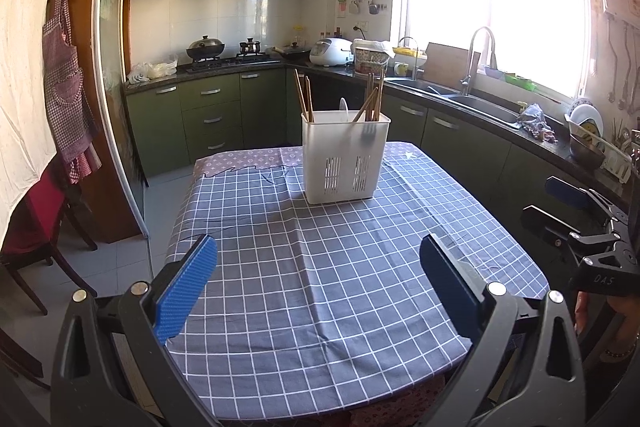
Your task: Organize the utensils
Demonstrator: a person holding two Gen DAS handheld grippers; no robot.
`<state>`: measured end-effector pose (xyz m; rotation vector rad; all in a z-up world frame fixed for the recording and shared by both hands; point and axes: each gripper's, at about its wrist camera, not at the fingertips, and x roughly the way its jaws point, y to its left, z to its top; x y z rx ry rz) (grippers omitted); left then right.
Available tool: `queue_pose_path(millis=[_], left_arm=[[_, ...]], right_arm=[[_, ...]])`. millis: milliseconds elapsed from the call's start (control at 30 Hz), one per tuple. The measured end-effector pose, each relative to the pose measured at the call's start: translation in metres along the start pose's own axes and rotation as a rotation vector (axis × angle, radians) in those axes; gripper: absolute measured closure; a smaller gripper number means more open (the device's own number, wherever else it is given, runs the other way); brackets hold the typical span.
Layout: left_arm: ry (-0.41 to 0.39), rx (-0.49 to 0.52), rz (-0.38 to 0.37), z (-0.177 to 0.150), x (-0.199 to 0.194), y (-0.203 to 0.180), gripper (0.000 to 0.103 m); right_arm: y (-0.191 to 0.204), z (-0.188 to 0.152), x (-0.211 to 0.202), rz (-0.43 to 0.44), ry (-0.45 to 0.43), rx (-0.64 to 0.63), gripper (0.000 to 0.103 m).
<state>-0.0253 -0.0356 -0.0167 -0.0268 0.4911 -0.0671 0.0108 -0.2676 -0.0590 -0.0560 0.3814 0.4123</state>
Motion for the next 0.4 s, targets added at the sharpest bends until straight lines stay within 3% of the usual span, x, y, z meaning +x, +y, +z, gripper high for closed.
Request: queue_pose_path(millis=[400], left_arm=[[0.042,-0.045,0.044,-0.003,0.021,0.014,0.007]], right_arm=[[-0.002,-0.004,0.014,-0.004,0.037,0.021,0.005]])
